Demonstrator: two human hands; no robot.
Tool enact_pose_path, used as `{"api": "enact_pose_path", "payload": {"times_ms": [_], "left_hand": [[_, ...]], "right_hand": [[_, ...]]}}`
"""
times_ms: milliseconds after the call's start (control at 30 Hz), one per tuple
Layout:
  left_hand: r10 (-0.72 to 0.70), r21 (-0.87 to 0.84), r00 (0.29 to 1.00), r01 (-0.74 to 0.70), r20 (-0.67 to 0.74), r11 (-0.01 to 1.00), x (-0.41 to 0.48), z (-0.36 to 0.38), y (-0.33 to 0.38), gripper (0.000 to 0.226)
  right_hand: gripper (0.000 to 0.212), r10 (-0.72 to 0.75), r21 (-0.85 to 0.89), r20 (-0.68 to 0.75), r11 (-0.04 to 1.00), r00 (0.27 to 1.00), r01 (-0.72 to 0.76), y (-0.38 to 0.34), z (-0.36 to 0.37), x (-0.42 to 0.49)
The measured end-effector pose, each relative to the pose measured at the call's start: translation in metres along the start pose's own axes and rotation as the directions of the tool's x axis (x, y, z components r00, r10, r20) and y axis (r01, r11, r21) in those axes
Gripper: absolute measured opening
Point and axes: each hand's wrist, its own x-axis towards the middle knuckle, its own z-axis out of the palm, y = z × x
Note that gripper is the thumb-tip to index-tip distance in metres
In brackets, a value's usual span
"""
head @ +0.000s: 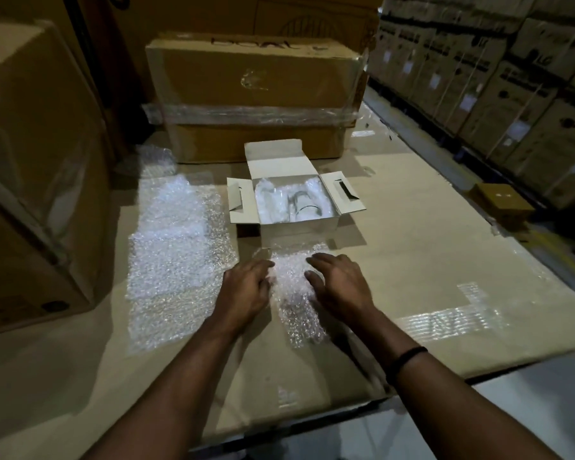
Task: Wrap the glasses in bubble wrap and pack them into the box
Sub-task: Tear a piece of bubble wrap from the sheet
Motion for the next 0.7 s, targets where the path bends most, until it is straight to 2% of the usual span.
{"api": "enact_pose_path", "payload": {"times_ms": [67, 133, 167, 200, 267, 333, 367, 467, 567, 633, 700], "left_hand": [[0.026, 0.029, 0.999, -0.028, 0.045, 0.999, -0.002, 0.002, 0.003, 0.04], [0.077, 0.119, 0.981, -0.099, 0.18, 0.988, -0.001, 0.004, 0.004, 0.043], [0.084, 0.167, 0.967, -0.126, 0.239, 0.978, 0.0, 0.006, 0.003, 0.043], [0.078, 0.194, 0.959, -0.134, 0.274, 0.972, 0.001, 0.006, 0.003, 0.041], [0.063, 0.2, 0.956, -0.123, 0.286, 0.972, 0.001, 0.005, 0.002, 0.039], [0.084, 0.212, 0.962, -0.142, 0.261, 0.967, 0.0, 0.005, 0.002, 0.041], [0.102, 0.221, 0.965, -0.157, 0.241, 0.962, 0.0, 0.006, 0.002, 0.041], [0.119, 0.207, 0.967, -0.167, 0.226, 0.964, -0.002, 0.007, 0.004, 0.034], [0.098, 0.222, 0.966, -0.153, 0.24, 0.963, -0.004, 0.008, 0.008, 0.032], [0.107, 0.225, 0.966, -0.162, 0.236, 0.961, -0.003, 0.008, 0.01, 0.035], [0.135, 0.199, 0.968, -0.178, 0.212, 0.964, -0.001, 0.007, 0.015, 0.046]], "right_hand": [[0.062, 0.05, -0.142, 0.161, 0.99, 0.986, -0.027, 0.007, 0.011, -0.01], [0.069, 0.1, -0.166, 0.317, 0.985, 0.943, -0.049, 0.012, 0.023, -0.018], [0.069, 0.112, -0.148, 0.336, 0.987, 0.935, -0.065, 0.013, 0.025, -0.019], [0.068, 0.121, -0.115, 0.308, 0.989, 0.944, -0.09, 0.014, 0.025, -0.019], [0.066, 0.192, -0.064, 0.132, 0.981, 0.972, -0.185, 0.014, 0.019, -0.02], [0.062, 0.338, -0.064, -0.061, 0.938, 0.939, -0.341, 0.016, 0.009, -0.023], [0.06, 0.424, -0.077, -0.073, 0.9, 0.903, -0.429, 0.017, 0.005, -0.025], [0.051, 0.61, -0.105, 0.101, 0.792, 0.786, -0.602, 0.018, -0.006, -0.02], [0.038, 0.663, 0.065, 0.257, 0.714, 0.703, -0.697, 0.021, -0.011, -0.009], [0.025, 0.625, 0.122, 0.284, 0.729, 0.727, -0.674, 0.022, -0.014, -0.001], [0.014, 0.57, 0.162, 0.208, 0.781, 0.795, -0.603, 0.024, -0.024, 0.005]]}}
